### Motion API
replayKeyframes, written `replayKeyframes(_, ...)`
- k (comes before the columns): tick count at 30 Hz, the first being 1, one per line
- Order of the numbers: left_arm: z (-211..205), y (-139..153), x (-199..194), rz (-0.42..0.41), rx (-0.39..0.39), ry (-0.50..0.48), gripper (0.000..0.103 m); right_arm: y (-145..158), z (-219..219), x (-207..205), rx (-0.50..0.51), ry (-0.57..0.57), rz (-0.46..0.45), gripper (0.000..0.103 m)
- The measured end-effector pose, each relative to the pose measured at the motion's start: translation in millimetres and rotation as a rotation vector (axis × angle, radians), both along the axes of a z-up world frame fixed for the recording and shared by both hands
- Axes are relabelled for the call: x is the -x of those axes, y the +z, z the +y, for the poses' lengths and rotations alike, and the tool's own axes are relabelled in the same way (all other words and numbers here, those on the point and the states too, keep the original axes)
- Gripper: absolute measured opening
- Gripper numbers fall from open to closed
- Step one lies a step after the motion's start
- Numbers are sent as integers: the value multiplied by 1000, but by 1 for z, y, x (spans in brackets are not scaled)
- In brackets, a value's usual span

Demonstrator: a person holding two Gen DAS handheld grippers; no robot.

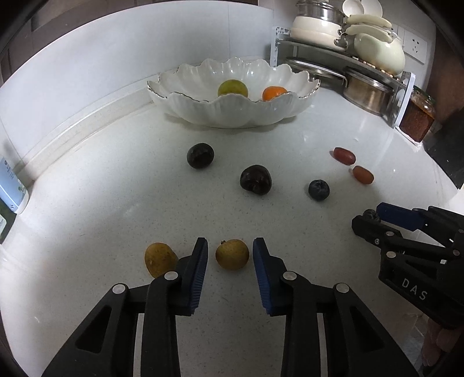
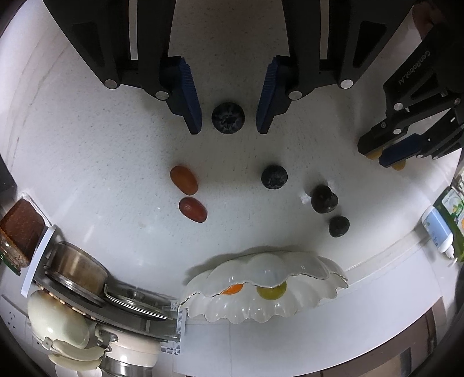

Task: Organize fruits
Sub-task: 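Lower the left tool around a small yellow fruit while the right tool approaches a blueberry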

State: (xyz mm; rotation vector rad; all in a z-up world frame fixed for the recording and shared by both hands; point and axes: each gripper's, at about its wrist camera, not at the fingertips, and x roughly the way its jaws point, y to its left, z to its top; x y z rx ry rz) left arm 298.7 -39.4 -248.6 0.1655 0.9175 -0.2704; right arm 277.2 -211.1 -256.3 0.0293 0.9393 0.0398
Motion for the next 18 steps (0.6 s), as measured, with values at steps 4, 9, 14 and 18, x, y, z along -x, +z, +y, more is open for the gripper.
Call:
replayKeyframes(4,1,-3,-1,8,2,6,28,0,0,-1,-3,-2,0,34)
replayKeyframes(9,0,-5,-1,6,-5,9,25,0,1,-1,13,4,-5,26)
replayKeyframes(14,0,-5,1,4,-5,9,24,0,1,-1,17,8,-12,25)
replayKeyframes(18,0,-3,0,-1,0,7,24,0,-1,-1,10,7,-9,24)
